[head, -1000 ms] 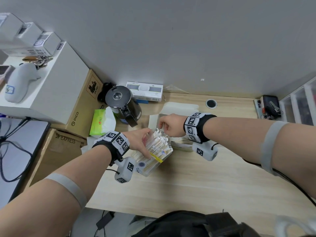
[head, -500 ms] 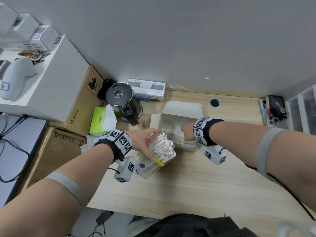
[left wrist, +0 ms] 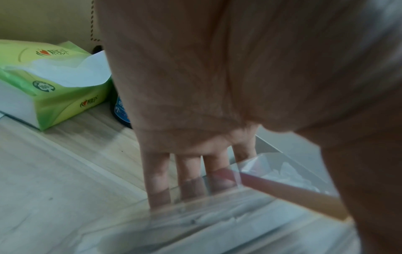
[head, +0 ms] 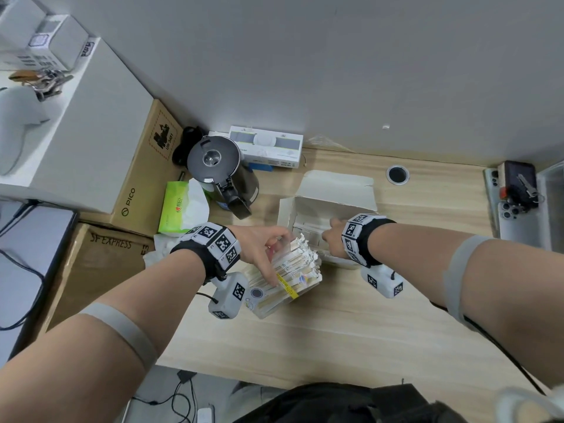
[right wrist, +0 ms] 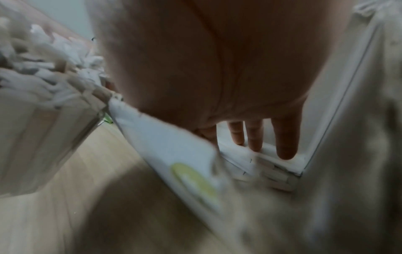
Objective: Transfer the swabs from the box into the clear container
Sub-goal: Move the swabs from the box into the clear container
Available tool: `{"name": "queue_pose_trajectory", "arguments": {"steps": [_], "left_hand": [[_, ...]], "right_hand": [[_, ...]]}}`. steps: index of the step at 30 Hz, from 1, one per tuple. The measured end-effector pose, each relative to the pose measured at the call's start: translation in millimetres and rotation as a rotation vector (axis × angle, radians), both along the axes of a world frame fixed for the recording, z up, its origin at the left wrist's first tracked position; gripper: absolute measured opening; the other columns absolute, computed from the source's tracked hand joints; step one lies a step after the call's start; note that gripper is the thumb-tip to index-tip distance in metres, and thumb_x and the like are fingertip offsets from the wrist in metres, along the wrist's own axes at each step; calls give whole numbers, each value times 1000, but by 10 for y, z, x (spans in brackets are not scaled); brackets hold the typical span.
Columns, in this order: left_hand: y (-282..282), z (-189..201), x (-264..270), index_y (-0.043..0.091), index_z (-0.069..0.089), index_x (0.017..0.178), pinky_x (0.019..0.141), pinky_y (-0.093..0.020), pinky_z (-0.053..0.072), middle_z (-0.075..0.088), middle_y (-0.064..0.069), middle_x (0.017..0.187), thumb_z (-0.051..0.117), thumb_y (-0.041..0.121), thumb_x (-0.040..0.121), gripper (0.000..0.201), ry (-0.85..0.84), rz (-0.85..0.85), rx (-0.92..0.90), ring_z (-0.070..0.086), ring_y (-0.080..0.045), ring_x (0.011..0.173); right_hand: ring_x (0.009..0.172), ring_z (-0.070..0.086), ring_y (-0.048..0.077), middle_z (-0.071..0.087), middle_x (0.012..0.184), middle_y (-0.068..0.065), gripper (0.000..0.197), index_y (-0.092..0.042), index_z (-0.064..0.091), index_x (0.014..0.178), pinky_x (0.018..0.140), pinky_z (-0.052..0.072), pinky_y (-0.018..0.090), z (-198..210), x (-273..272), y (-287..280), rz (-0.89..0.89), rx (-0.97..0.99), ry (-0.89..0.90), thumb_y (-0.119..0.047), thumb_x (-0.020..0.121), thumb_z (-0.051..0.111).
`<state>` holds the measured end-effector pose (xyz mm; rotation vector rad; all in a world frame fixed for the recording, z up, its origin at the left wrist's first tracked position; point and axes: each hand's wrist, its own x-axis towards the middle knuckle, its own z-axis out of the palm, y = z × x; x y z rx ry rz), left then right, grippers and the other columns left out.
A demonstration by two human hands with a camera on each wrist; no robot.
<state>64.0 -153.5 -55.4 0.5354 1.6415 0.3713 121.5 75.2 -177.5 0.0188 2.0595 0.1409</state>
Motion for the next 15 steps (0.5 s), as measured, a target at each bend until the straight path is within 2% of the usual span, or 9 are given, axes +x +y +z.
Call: {"name": "queue_pose_trajectory", "arguments": {"steps": [1, 2, 3, 5, 7, 10, 12, 15], "left_hand": [[-4, -22, -14, 19, 40, 140, 89, -41, 54, 53, -3, 110, 95, 14, 62, 96, -10, 4, 3, 54, -20, 99], [-3, -41, -20, 17, 40, 140, 84, -39, 53, 52, -3, 108, 95, 12, 63, 95, -18, 10, 6, 53, -20, 97], [-4, -55, -22, 15, 39, 140, 80, -38, 51, 50, -3, 106, 94, 10, 64, 94, -28, 15, 11, 52, -21, 95], [-7, -88, -31, 11, 39, 139, 77, -38, 48, 47, -3, 103, 93, 6, 64, 93, -53, 24, 18, 51, -22, 94], [-9, -108, -41, 10, 38, 140, 77, -38, 47, 45, -3, 102, 92, 3, 65, 92, -66, 30, 19, 50, -22, 93], [-6, -120, -47, 14, 39, 140, 76, -38, 47, 47, -4, 104, 95, 12, 59, 99, -74, 37, 25, 51, -21, 94], [-5, -120, -40, 17, 39, 139, 77, -38, 49, 49, -5, 105, 95, 23, 50, 105, -75, 41, 30, 52, -21, 94], [-16, -125, -36, 18, 40, 137, 81, -41, 49, 51, -6, 106, 96, 27, 47, 105, -83, 50, 37, 54, -22, 95]], "right_hand": [[74, 62, 27, 54, 129, 11, 49, -28, 56, 123, 66, 49, 33, 140, 32, -23, 1, -16, 21, -27, 75, 66], [94, 63, 31, 45, 139, 13, 50, -27, 51, 131, 72, 47, 34, 613, 80, -120, -7, -31, 26, -22, 83, 61], [114, 56, 34, 37, 146, 15, 50, -23, 45, 140, 80, 45, 35, 806, 128, -172, -17, -67, 26, -17, 91, 52], [132, 39, 32, 36, 148, 16, 50, -16, 36, 148, 97, 40, 35, 944, 166, -224, -13, -95, 66, -9, 98, 39], [139, 30, 31, 31, 153, 15, 56, -18, 30, 152, 106, 34, 36, 954, 164, -289, 14, -115, 108, -7, 98, 39], [143, 26, 38, 6, 162, 14, 71, -31, 21, 156, 111, 34, 42, 838, 77, -357, 9, -97, 55, -7, 94, 48], [141, 28, 41, 7, 160, 16, 71, -33, 23, 155, 109, 36, 44, 817, 44, -358, 46, -88, 52, -10, 93, 48], [137, 31, 43, 14, 157, 17, 66, -31, 29, 152, 109, 37, 46, 793, 41, -336, 85, -101, 106, -14, 91, 46]]}}
